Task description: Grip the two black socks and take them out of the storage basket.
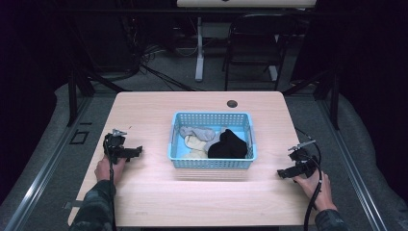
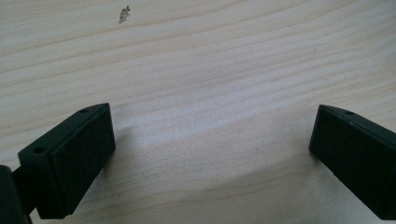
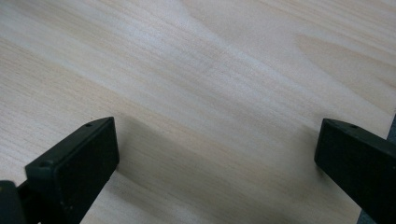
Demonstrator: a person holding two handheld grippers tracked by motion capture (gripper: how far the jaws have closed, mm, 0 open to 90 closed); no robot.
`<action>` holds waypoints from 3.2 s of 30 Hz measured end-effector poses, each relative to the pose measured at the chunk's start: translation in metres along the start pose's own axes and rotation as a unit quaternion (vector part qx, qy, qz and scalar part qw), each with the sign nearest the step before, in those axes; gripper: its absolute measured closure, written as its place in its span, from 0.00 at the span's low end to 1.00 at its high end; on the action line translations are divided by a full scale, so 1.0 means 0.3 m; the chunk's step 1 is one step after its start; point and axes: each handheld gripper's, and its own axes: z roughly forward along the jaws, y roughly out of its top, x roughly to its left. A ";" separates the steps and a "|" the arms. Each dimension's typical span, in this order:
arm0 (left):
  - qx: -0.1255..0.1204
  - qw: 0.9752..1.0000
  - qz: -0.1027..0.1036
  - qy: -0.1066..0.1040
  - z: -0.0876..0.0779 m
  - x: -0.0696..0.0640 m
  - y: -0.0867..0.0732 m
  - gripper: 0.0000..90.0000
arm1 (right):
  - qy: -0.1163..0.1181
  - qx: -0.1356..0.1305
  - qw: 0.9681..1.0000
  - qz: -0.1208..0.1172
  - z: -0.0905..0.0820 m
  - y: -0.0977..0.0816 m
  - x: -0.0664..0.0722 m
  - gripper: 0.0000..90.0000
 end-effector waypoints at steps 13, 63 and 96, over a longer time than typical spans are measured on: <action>0.000 1.000 0.000 0.000 0.000 0.000 0.000 0.00 | 0.001 0.000 1.000 -0.001 0.000 -0.001 0.000 0.00; 0.000 1.000 0.000 0.000 0.000 0.000 0.000 0.00 | 0.017 -0.042 0.998 -0.037 -0.216 0.110 0.060 0.00; 0.000 1.000 0.000 0.000 0.000 0.000 0.000 0.00 | 0.057 -0.051 0.992 -0.102 -0.309 0.448 0.249 0.00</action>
